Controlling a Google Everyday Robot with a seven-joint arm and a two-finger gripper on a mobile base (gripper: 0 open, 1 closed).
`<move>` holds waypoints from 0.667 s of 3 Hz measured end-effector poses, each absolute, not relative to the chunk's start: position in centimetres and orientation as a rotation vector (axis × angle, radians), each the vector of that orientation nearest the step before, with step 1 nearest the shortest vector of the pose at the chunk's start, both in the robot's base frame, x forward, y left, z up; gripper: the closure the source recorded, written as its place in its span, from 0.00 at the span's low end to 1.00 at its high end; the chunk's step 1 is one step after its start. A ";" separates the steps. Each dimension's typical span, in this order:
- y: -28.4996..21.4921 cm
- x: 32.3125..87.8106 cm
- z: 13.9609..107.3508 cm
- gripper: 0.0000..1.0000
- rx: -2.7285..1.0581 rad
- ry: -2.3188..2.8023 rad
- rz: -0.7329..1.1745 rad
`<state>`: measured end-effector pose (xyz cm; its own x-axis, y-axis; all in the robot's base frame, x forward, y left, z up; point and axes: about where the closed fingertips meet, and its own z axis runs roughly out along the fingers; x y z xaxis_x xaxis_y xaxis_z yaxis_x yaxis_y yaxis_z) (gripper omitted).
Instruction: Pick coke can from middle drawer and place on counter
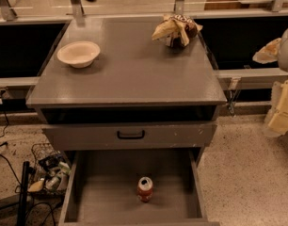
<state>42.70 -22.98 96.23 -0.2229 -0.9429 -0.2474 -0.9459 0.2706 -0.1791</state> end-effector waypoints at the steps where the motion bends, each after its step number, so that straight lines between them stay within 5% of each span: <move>1: -23.0 42.7 96.2 0.00 -1.731 2.241 0.014; 2: -22.8 42.0 94.1 0.00 -1.721 2.258 0.051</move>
Offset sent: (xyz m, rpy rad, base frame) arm -0.0115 0.0030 -0.0373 0.0252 0.0584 -0.0091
